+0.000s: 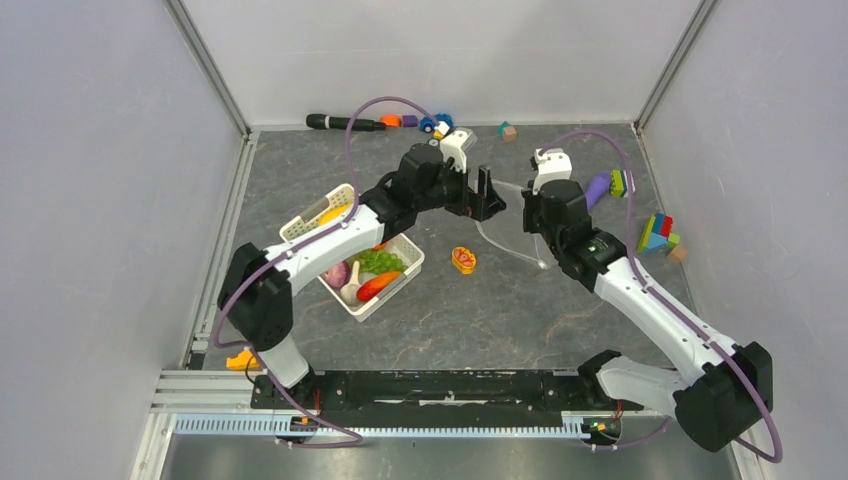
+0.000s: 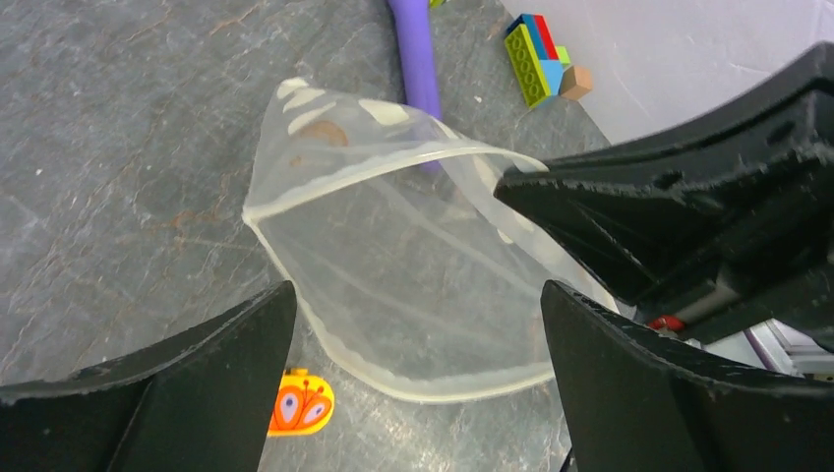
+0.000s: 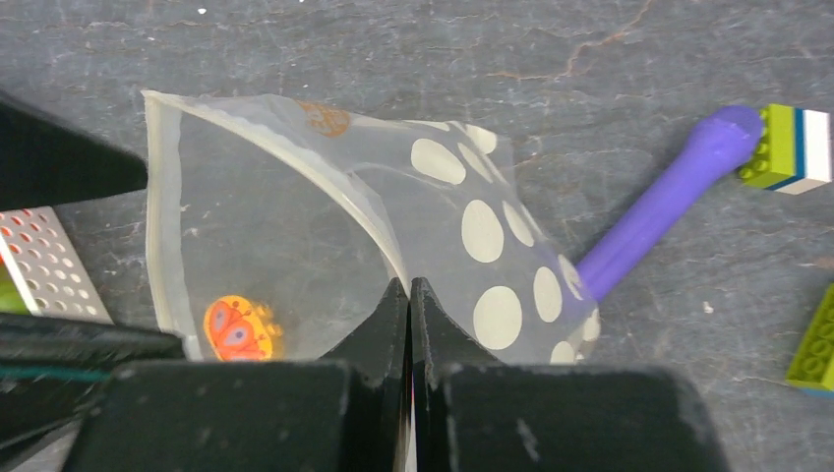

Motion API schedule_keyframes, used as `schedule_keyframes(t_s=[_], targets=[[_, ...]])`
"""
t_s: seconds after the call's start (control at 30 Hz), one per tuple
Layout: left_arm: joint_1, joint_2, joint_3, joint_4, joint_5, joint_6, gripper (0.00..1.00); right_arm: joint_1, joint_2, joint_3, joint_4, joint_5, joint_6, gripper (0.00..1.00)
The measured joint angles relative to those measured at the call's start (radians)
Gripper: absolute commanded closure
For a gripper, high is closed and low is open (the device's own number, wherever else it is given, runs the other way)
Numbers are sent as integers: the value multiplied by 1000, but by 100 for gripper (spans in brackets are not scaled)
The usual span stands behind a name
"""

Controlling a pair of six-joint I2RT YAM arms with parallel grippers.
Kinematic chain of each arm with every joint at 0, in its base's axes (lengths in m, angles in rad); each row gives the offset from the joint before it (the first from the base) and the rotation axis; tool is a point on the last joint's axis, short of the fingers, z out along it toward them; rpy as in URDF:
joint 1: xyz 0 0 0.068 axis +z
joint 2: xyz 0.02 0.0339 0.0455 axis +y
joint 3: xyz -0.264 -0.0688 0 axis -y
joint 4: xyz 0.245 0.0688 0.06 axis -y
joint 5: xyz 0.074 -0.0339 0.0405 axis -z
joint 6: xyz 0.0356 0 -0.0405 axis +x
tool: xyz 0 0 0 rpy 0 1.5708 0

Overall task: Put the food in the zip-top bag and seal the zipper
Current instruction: Open the zipper of the food storage bag, then pick up the fake vegetable from the bin.

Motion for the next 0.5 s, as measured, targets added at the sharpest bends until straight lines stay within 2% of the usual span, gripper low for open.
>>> schedule_keyframes(t_s=[0.23, 0.5], targets=[[0, -187, -158, -49, -114, 0, 0, 0, 19, -63, 121, -42, 84, 100], [5, -459, -328, -218, -470, -34, 0, 0, 22, -175, 248, -55, 180, 100]])
